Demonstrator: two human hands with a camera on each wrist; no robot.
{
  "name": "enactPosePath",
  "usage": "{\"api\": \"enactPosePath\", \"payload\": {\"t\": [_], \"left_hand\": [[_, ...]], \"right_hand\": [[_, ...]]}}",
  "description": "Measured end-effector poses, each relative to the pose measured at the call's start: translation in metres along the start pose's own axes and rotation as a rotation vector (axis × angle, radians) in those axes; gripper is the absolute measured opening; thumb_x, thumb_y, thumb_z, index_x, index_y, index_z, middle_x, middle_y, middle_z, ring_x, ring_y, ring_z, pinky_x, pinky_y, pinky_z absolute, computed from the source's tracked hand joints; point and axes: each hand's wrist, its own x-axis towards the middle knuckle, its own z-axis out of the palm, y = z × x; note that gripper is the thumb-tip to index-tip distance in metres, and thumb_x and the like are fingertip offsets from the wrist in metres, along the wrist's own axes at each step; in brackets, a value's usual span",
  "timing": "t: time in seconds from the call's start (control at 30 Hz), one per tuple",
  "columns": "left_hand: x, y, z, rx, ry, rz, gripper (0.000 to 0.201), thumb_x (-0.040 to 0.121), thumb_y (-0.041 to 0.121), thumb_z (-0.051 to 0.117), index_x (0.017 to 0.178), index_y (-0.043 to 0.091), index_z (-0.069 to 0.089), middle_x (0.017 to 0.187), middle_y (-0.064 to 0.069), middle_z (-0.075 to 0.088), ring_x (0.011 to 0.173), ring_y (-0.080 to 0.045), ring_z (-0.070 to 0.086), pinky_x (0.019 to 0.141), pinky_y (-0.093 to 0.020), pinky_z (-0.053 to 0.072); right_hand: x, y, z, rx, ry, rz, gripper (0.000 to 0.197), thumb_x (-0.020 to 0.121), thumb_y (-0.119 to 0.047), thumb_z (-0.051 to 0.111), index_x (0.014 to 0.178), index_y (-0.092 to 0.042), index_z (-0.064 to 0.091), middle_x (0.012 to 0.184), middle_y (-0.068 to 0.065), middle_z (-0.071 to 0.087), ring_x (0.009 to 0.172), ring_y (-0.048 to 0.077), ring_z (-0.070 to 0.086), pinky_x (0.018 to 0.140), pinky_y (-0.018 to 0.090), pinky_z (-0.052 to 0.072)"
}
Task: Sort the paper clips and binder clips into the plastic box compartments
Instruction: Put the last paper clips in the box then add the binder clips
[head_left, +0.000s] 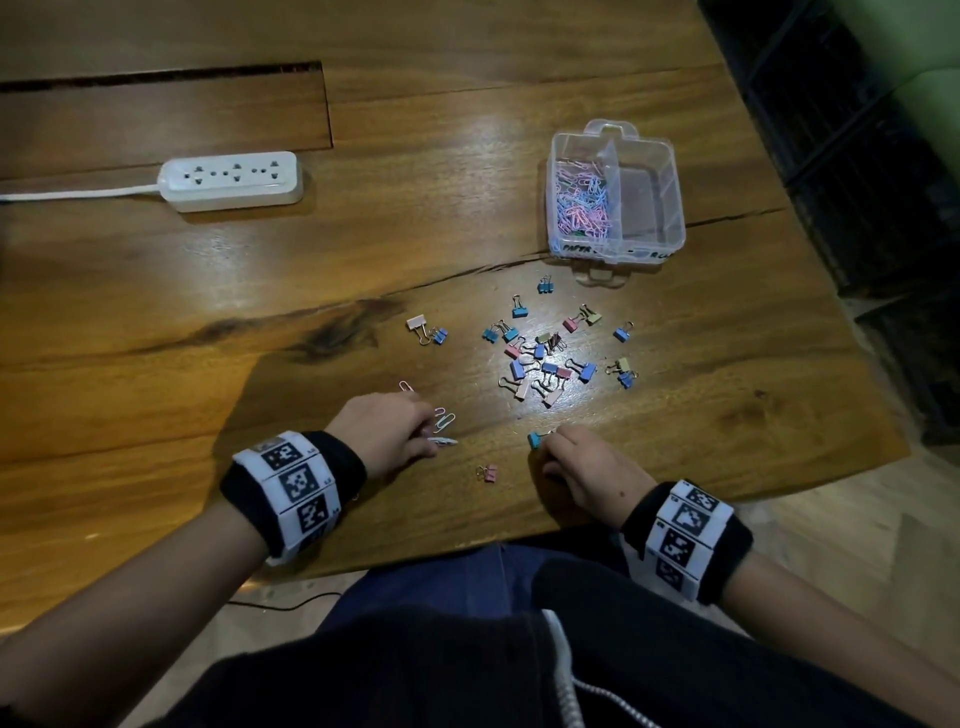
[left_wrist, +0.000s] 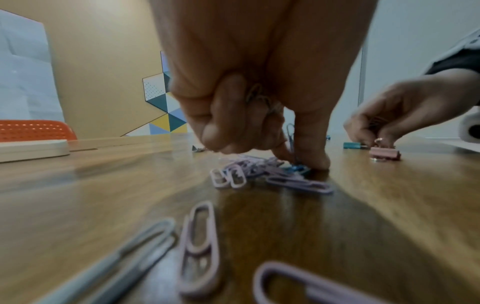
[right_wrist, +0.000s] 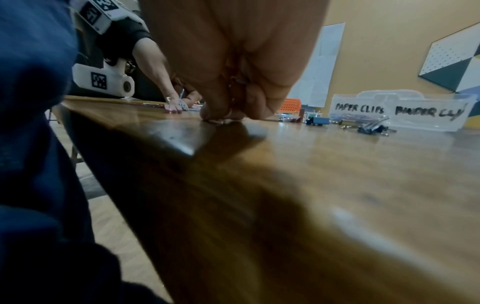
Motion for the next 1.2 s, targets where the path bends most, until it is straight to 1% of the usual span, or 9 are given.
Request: {"api": "enactPosePath", "payload": {"t": [0.13,0.27,0.37,0.53,0.67,0.77,0.9,1.03,1.2], "left_hand": [[0.003,-0.007,-0.002,-0.158,-0.005,-0.035,0.024,0.092,0.043,0.043,0.088,0.020,0.049,0.092,0.002,0.052,0.079,-0.014,0.048,0.071,-0.027,0.043],[0.003,-0.015,-0.015,-0.765,0.036,-0.141,0.027,0.096,0.028,0.040,0.070,0.021,0.042,0.069,0.004,0.045,0.059,-0.007,0.040,0.053,-0.022,0.032],[0.000,-0.022,-0.022,-1.425,-0.061,-0.168,0.024,0.086,0.016,0.050,0.065,0.013,0.038,0.057,-0.001,0.041,0.039,-0.005,0.033,0.034,-0.013,0.025],[-0.002,-0.035,-0.016,-1.932,-0.096,-0.004,0.033,0.040,0.029,0.076,0.053,0.014,0.049,0.047,-0.002,0.048,0.029,-0.006,0.034,0.029,-0.005,0.026],[-0.002,-0.031,-0.016,-1.984,-0.100,0.016,0.037,0.052,0.038,0.078,0.049,0.015,0.049,0.044,0.002,0.046,0.028,-0.003,0.033,0.028,-0.005,0.027],[-0.004,-0.029,-0.017,-1.947,-0.084,-0.018,0.026,0.055,0.020,0.074,0.050,0.015,0.049,0.043,0.002,0.048,0.027,-0.002,0.035,0.025,-0.006,0.026],[-0.011,-0.036,-0.019,-2.028,-0.067,-0.109,0.040,0.048,0.017,0.080,0.062,0.014,0.043,0.051,-0.001,0.053,0.031,-0.005,0.042,0.025,-0.009,0.031],[-0.020,-0.046,-0.025,-1.657,0.024,-0.304,0.017,0.088,0.011,0.049,0.071,0.013,0.049,0.053,0.001,0.056,0.036,-0.003,0.044,0.028,-0.011,0.031],[-0.039,-0.055,-0.026,-1.424,0.074,-0.410,0.022,0.093,0.016,0.045,0.071,0.012,0.047,0.048,-0.002,0.040,0.031,-0.003,0.035,0.029,-0.012,0.026]], "right_hand": [[0.008,0.000,-0.006,0.094,0.073,0.059,0.016,0.090,-0.013,0.047,0.099,-0.004,0.056,0.105,0.007,0.054,0.094,0.016,0.048,0.088,0.025,0.043],[0.009,0.006,-0.017,0.668,0.272,0.259,0.015,0.087,-0.001,0.049,0.077,-0.012,0.052,0.080,-0.002,0.054,0.074,0.008,0.051,0.070,0.016,0.041],[0.003,0.013,-0.028,1.120,0.208,0.405,0.023,0.091,-0.001,0.040,0.075,-0.018,0.044,0.066,-0.004,0.056,0.050,0.000,0.048,0.049,0.013,0.037],[-0.002,0.007,-0.021,0.712,0.072,0.400,0.013,0.094,-0.007,0.036,0.086,-0.013,0.045,0.082,-0.001,0.053,0.078,0.013,0.049,0.065,0.021,0.038],[-0.002,-0.002,-0.008,0.177,-0.002,0.317,0.026,0.087,-0.037,0.052,0.097,-0.014,0.049,0.091,0.000,0.054,0.083,0.015,0.050,0.072,0.025,0.044],[0.001,-0.005,-0.011,0.104,-0.038,0.307,0.019,0.088,-0.033,0.052,0.097,-0.016,0.052,0.099,0.001,0.057,0.090,0.017,0.054,0.083,0.033,0.049],[0.000,-0.004,-0.017,0.126,-0.119,0.302,0.010,0.092,-0.026,0.045,0.089,-0.016,0.046,0.096,0.001,0.053,0.086,0.016,0.050,0.077,0.026,0.044],[0.004,-0.004,-0.031,0.333,-0.053,0.278,0.011,0.093,-0.020,0.043,0.085,-0.012,0.044,0.080,-0.002,0.047,0.078,0.014,0.046,0.070,0.022,0.040],[0.027,-0.013,-0.052,0.921,0.020,0.186,0.021,0.086,0.001,0.051,0.075,-0.016,0.048,0.071,-0.004,0.048,0.060,0.005,0.046,0.058,0.019,0.040]]}}
